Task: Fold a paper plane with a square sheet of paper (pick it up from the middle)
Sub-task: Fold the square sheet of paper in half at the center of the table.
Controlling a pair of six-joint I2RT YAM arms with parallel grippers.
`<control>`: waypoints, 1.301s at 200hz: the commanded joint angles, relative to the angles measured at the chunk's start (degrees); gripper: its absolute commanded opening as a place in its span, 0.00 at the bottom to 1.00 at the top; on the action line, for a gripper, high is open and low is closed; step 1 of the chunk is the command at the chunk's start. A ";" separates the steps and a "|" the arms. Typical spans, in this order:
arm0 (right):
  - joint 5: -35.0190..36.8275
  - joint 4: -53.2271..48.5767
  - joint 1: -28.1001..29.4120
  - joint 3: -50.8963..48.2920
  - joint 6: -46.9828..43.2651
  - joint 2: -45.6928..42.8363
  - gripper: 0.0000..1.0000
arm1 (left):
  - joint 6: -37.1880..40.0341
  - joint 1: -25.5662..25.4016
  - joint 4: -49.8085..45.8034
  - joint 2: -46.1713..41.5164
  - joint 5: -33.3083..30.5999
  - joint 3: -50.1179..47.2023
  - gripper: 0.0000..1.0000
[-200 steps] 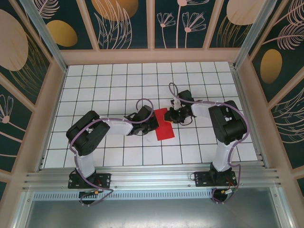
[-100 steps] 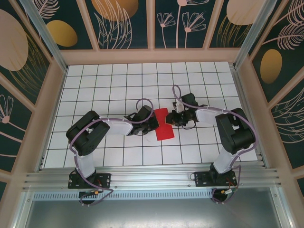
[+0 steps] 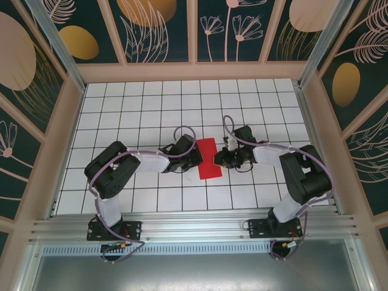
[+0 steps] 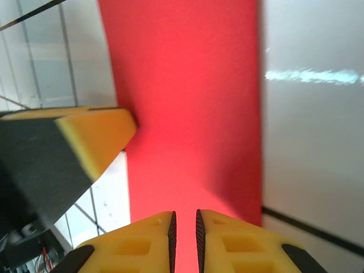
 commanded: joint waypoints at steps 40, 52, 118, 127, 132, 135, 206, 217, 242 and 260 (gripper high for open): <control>2.44 2.99 2.16 -8.81 3.50 0.00 0.21 | 1.55 -0.28 -8.07 2.99 -1.08 -1.64 0.00; 2.32 2.94 2.23 -9.15 3.67 -0.51 0.21 | 1.61 -0.34 -8.16 2.94 -1.08 -1.60 0.00; 2.68 1.34 2.84 -9.90 3.95 -6.53 0.22 | 1.75 -0.34 -8.33 2.90 -1.08 -1.46 0.00; 3.16 1.95 2.80 -10.49 3.87 -4.92 0.22 | 1.84 -0.32 -8.43 2.88 -0.91 -1.34 0.01; 3.31 2.20 2.80 -10.64 3.86 -3.99 0.22 | 1.92 -0.34 -8.41 2.84 -0.78 -1.30 0.01; 3.45 2.29 2.85 -10.71 3.85 -3.48 0.22 | 1.93 -0.28 -8.41 2.80 -0.70 -1.22 0.01; 9.59 -5.32 2.10 -3.29 2.22 -12.03 0.29 | 6.28 -0.25 -11.94 -6.13 -1.91 2.01 0.27; 11.50 -5.82 1.29 -2.22 2.06 -12.10 0.35 | 6.95 0.14 -13.34 -8.74 -3.56 2.51 0.38; 12.46 -6.31 0.99 0.98 1.39 -8.96 0.37 | 6.64 1.92 -11.60 -14.43 -2.73 0.08 0.57; 11.72 -5.61 1.85 2.92 1.61 -6.04 0.37 | 5.99 2.96 -9.04 -16.38 -1.32 -2.97 0.63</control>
